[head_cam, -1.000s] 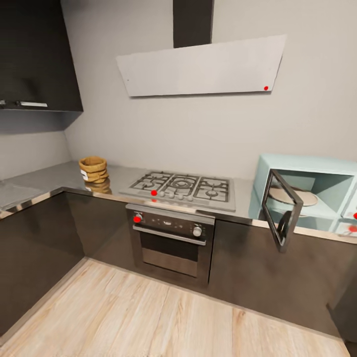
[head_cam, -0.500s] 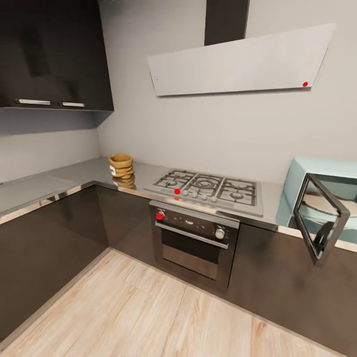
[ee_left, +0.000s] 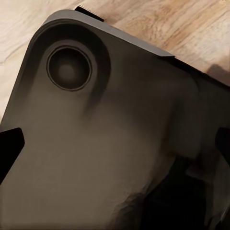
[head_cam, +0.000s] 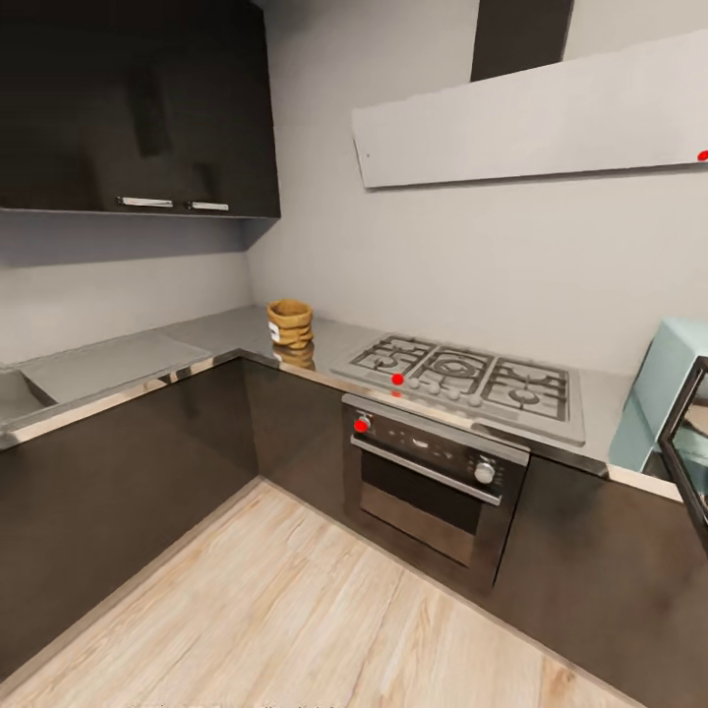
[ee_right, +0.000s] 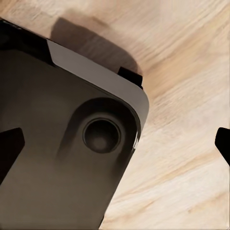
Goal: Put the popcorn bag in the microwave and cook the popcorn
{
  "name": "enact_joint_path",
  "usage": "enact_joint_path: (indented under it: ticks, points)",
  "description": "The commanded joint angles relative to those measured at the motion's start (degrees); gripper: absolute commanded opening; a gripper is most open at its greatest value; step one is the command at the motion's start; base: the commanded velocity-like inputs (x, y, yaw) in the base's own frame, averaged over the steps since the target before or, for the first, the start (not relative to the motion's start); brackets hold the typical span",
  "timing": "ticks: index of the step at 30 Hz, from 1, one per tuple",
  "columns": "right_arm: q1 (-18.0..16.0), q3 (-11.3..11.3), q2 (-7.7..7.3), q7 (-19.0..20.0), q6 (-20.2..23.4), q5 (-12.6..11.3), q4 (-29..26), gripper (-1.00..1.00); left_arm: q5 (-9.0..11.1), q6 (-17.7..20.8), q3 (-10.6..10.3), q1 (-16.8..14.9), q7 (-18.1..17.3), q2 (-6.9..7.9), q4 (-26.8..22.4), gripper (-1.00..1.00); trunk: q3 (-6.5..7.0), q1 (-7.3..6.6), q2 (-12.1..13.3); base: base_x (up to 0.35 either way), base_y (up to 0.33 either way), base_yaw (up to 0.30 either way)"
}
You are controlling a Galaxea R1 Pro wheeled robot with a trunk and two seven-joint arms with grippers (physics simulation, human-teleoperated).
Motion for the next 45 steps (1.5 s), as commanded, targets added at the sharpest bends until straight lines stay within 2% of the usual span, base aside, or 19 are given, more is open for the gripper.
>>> enact_joint_path:
  ticks: [1,10,13,16,25,45]
  points:
    - [-0.1,-0.5,0.02,0.1,-0.3,0.9,0.2,1.0,0.1,-0.1,0.4,0.0,-0.1,-0.01,-0.1,1.0,-0.07,0.0,0.0,0.0,0.0,0.3]
    - [-0.1,-0.6,0.46,0.1,-0.2,1.2,0.2,1.0,0.1,-0.1,0.4,0.0,-0.1,-0.01,-0.1,1.0,-0.22,0.0,0.0,0.0,0.0,0.3]
    - [-0.1,-0.6,1.34,0.1,-0.1,1.2,0.2,1.0,0.2,-0.1,0.4,0.0,-0.1,-0.01,-0.1,1.0,-0.22,0.0,0.0,0.0,0.0,0.3]
    - [-0.1,-0.6,1.57,0.1,-0.2,1.2,0.2,1.0,0.2,-0.1,0.4,0.0,-0.1,-0.01,-0.1,1.0,-0.22,0.0,0.0,0.0,0.0,0.28]
    - [-0.1,-0.6,1.63,0.2,0.0,1.1,0.2,1.0,0.2,-0.1,0.4,0.0,-0.2,0.02,-0.1,1.0,-0.22,0.0,0.0,0.0,0.0,0.04]
    - [-0.1,-0.9,1.46,0.1,0.4,0.7,0.2,1.0,0.1,-0.1,0.3,0.0,-0.5,0.08,-0.1,1.0,3.37,-4.39,8.0,0.0,0.0,0.0]
